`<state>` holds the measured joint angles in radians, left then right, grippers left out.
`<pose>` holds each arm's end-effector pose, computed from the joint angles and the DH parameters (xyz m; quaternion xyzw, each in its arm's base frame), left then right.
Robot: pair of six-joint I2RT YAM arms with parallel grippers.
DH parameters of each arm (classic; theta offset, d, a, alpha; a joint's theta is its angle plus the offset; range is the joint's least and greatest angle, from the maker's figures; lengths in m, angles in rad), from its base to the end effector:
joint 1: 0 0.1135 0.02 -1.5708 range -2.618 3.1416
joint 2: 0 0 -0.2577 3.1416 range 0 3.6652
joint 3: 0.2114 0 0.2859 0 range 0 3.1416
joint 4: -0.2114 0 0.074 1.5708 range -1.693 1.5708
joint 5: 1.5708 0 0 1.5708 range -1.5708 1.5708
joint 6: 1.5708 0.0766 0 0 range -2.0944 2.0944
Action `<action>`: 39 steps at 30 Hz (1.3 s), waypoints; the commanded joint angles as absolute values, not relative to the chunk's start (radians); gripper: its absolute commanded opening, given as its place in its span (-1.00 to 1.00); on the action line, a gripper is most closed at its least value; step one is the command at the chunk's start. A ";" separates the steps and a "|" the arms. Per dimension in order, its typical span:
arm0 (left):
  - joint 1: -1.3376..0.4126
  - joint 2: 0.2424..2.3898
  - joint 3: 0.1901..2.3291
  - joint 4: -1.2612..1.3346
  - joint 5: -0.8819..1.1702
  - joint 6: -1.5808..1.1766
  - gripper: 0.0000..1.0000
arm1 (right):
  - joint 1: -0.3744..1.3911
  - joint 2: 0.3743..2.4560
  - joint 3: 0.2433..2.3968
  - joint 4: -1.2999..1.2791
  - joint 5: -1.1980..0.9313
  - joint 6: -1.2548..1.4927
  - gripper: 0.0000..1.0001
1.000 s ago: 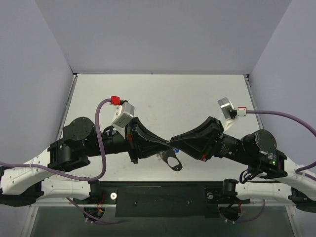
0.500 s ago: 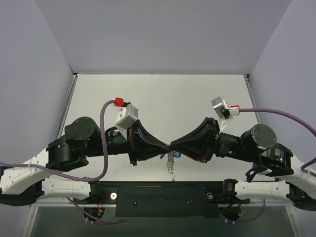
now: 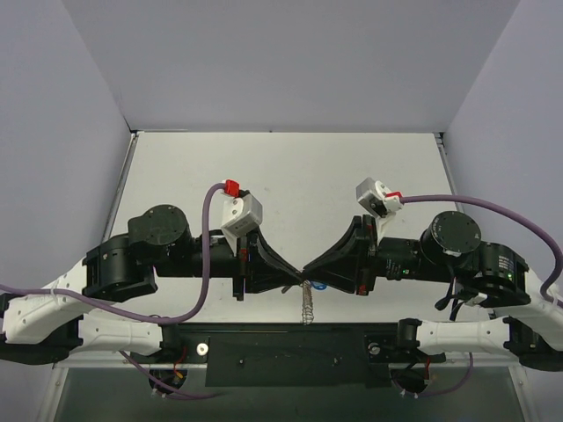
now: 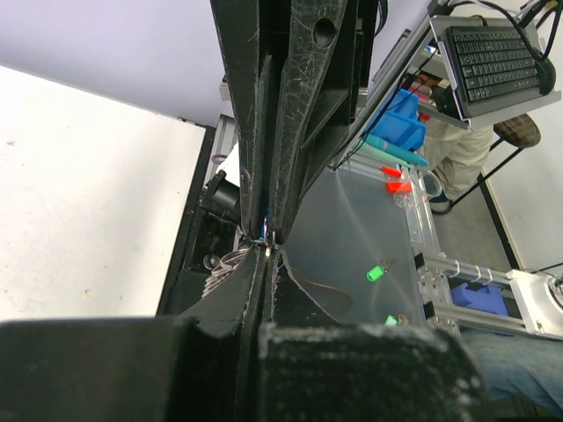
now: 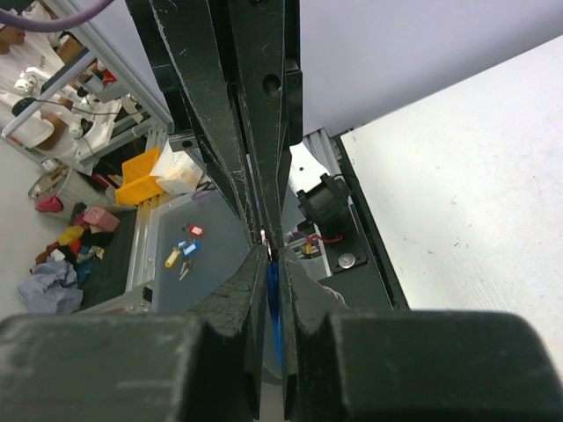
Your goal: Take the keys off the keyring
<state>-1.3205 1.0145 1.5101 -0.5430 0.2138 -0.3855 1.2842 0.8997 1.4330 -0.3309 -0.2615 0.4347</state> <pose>0.0462 -0.2462 0.5110 0.3900 0.6091 -0.5677 0.3932 0.0418 0.2118 0.5388 -0.3503 0.5293 0.6358 0.4392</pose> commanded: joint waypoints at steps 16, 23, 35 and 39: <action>-1.279 1.077 1.623 -0.767 0.351 -0.330 -1.00 | 1.299 1.006 1.670 -0.684 -0.393 0.327 -1.00; -1.273 1.060 1.615 -0.671 0.298 -0.337 -1.00 | 1.298 0.925 1.618 -0.553 -0.215 0.366 0.32; -1.273 1.012 1.508 -0.345 0.293 -0.402 -1.00 | 1.298 0.692 1.233 0.020 -0.057 0.499 0.28; -1.272 0.962 1.415 -0.186 0.223 -0.417 -1.00 | 1.298 0.696 1.178 0.139 -0.040 0.531 0.20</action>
<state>-1.2789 1.0187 1.4830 -0.4339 0.2848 -0.3885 1.2911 0.6807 1.2259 -0.0898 -0.0784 0.4847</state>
